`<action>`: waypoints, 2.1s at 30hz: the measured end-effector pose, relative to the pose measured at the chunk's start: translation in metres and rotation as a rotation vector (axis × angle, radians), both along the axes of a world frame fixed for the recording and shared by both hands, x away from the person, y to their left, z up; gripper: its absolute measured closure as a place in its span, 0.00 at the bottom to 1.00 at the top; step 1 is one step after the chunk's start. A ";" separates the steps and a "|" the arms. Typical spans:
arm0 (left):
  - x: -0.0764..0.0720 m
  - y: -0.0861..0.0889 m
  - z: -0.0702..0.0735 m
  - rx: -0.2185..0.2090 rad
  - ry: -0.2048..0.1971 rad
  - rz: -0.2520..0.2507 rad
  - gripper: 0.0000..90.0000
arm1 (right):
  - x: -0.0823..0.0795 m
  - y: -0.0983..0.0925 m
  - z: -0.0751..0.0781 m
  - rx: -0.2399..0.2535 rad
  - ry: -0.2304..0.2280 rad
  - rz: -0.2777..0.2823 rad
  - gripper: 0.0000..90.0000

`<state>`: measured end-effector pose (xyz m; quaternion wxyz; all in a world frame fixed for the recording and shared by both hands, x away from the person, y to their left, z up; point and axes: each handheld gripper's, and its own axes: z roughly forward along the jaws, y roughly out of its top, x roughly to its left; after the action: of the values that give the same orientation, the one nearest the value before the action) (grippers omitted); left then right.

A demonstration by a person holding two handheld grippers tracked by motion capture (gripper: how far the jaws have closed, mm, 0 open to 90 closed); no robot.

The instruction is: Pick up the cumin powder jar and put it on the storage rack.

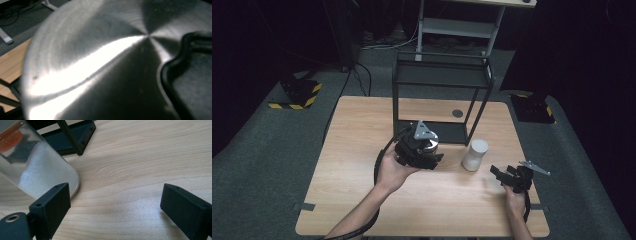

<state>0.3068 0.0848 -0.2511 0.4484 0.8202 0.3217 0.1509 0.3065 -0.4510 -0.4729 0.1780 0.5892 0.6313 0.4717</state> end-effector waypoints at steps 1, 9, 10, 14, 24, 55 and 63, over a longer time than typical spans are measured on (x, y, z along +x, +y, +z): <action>0.006 0.002 0.013 0.074 -0.007 -0.045 0.35 | 0.000 0.000 0.000 0.000 0.000 0.000 0.09; 0.017 0.005 0.043 0.065 -0.030 -0.057 0.35 | 0.000 0.000 0.000 0.002 -0.002 0.001 0.09; 0.018 0.005 0.047 0.065 -0.033 -0.056 0.35 | 0.000 0.000 0.000 0.003 -0.001 0.001 0.09; 0.024 0.006 0.059 0.062 -0.041 -0.053 0.35 | 0.000 -0.001 0.000 0.004 -0.001 0.002 0.09; 0.040 0.008 0.085 0.049 -0.045 -0.040 0.35 | 0.000 -0.001 -0.001 0.007 -0.003 0.002 0.09; 0.121 -0.020 0.136 0.040 -0.035 0.143 0.35 | -0.001 -0.002 -0.002 0.019 -0.004 -0.003 0.10; 0.142 -0.031 0.143 0.082 -0.036 0.184 0.35 | -0.003 -0.003 -0.003 0.021 -0.012 -0.001 0.10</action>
<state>0.4489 0.0538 -0.1085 0.4043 0.8020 0.3812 0.2191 0.3037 -0.4541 -0.4759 0.1759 0.5885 0.6249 0.4819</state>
